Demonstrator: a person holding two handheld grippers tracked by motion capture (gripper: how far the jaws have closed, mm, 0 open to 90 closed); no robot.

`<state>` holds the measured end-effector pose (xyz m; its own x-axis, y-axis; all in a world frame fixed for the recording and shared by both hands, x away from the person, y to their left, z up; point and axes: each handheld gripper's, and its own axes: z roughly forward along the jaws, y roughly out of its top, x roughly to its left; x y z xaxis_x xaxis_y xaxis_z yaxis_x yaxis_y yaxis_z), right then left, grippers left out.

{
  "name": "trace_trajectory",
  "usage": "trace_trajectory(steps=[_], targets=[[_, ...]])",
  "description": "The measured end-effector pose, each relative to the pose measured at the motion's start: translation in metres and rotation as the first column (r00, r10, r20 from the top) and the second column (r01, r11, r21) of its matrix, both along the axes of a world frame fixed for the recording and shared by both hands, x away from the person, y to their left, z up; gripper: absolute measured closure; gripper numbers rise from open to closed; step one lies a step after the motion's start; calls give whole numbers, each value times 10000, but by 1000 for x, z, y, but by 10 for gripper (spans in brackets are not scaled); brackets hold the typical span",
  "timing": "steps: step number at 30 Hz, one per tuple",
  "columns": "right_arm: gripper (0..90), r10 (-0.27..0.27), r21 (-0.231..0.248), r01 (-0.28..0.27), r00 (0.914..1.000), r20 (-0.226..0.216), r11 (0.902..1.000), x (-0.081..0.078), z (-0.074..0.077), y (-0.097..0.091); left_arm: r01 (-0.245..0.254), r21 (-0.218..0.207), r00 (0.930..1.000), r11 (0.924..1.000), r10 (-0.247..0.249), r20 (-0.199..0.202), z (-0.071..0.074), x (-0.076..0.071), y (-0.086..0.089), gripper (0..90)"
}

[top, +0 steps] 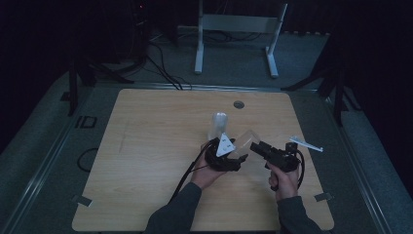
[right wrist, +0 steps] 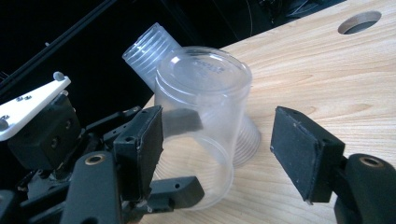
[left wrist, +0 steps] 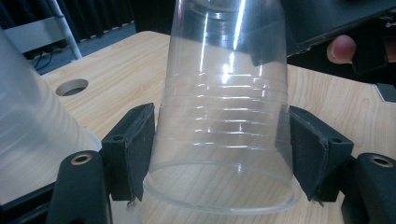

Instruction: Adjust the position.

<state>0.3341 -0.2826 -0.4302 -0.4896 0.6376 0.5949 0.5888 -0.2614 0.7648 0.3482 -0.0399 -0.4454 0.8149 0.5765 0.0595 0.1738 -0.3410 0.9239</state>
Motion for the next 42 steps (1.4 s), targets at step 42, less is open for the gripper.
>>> trace_trajectory(steps=[42], targets=[[409, -85, -1757, 90, 10000, 40, 9844, -3, -2, -14, 804, 814, 9968, 9934, -801, -70, 8, 0, 21, 300]])
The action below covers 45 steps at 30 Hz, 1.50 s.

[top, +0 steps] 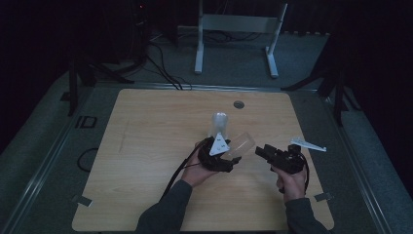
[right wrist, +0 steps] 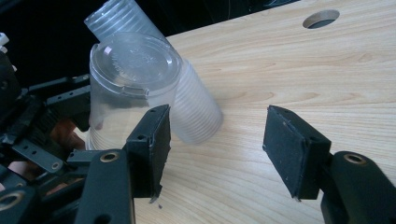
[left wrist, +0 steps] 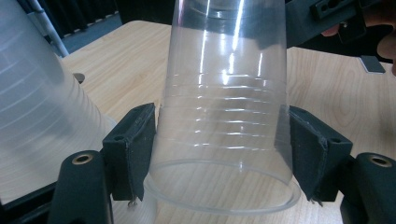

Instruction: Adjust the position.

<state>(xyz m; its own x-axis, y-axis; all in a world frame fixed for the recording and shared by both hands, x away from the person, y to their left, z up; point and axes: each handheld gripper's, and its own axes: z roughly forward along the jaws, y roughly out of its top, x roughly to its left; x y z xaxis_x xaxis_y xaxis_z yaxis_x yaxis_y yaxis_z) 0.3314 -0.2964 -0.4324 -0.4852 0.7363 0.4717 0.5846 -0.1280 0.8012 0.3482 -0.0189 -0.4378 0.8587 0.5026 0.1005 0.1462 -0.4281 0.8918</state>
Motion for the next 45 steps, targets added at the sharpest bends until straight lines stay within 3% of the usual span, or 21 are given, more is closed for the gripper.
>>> trace_trajectory(steps=[17, 27, 34, 42, 45], targets=[[380, 594, -1554, -557, 9981, 189, 9863, 0, 7, 7, 120, 232, 9999, 9997, -119, -63, 1, 1, 5, 302], [377, 961, -2363, -852, 9948, 347, 9679, -1, 12, 11, 508, 475, 9983, 9976, -495, -293, 1, 2, 6, 303], [373, 1103, -2652, -975, 9933, 335, 9592, -1, 14, 10, 610, 547, 9975, 9966, -590, -383, 4, 5, 9, 302], [373, 1449, -3255, -1281, 9891, 277, 9368, 0, 17, 11, 795, 642, 9952, 9948, -756, -618, 6, 9, 14, 303], [373, 1462, -3323, -1294, 9889, 258, 9343, 0, 19, 11, 852, 755, 9943, 9935, -799, -705, 6, 10, 15, 304]])
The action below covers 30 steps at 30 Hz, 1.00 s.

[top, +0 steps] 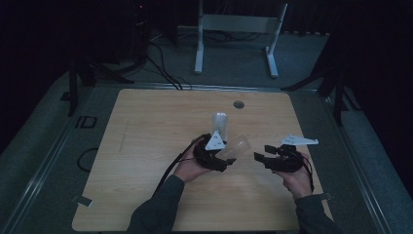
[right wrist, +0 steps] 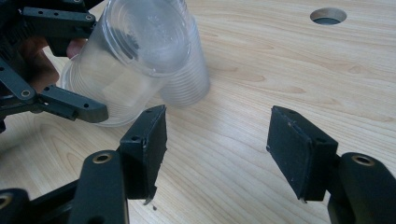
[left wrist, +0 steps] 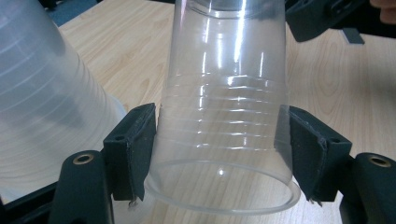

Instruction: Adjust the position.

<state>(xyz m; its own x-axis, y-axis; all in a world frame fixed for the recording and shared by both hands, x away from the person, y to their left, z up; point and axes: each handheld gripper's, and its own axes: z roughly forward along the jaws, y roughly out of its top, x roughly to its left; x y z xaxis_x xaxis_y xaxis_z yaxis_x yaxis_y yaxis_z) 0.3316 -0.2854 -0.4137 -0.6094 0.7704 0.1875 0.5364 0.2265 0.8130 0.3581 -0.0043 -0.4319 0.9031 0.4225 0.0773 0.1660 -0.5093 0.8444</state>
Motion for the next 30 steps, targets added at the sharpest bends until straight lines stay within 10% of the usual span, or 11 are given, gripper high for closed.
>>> trace_trajectory(steps=[30], targets=[[368, 1015, -1735, -1010, 9948, -64, 9796, 5, 14, 11, 378, 917, 9993, 9951, -369, -117, 2, 3, 3, 306]])
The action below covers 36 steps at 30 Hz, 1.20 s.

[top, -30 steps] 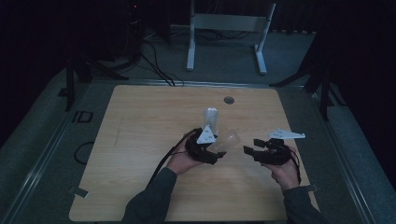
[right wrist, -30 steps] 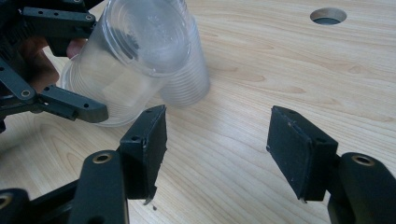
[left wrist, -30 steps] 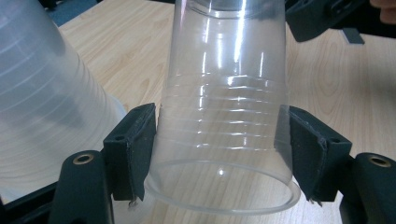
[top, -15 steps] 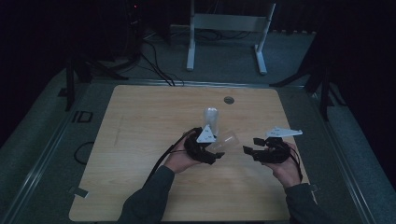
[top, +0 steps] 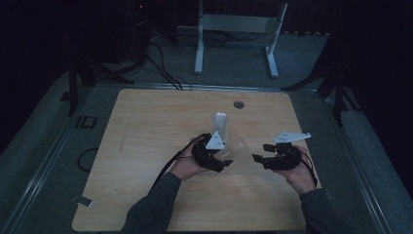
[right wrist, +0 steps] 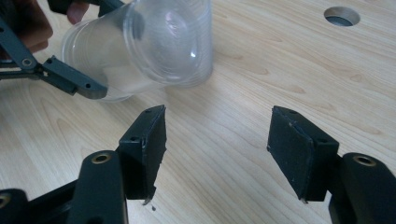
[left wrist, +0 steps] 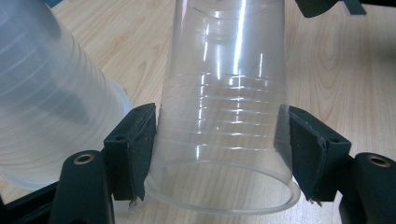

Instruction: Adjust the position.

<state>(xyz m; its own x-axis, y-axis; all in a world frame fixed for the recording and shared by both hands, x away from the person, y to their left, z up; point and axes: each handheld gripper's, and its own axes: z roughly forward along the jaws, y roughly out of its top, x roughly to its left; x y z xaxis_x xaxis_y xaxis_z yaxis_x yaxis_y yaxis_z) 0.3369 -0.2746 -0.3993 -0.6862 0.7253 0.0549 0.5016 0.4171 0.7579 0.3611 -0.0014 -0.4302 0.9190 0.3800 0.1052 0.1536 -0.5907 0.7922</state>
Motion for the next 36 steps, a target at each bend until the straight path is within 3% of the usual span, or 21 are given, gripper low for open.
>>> trace_trajectory(steps=[6, 19, 36], targets=[[368, 384, -452, -383, 9993, 15, 9982, 1, 2, 5, 191, 396, 9997, 9990, -197, 145, 0, -1, -3, 306], [368, 838, -969, -835, 9965, -17, 9918, 1, 5, 9, 412, 749, 9988, 9963, -432, 241, -1, -3, -6, 306], [368, 1504, -1714, -1507, 9885, -151, 9736, 2, 10, 15, 878, 1250, 9958, 9883, -905, 167, -2, -5, -7, 306]])
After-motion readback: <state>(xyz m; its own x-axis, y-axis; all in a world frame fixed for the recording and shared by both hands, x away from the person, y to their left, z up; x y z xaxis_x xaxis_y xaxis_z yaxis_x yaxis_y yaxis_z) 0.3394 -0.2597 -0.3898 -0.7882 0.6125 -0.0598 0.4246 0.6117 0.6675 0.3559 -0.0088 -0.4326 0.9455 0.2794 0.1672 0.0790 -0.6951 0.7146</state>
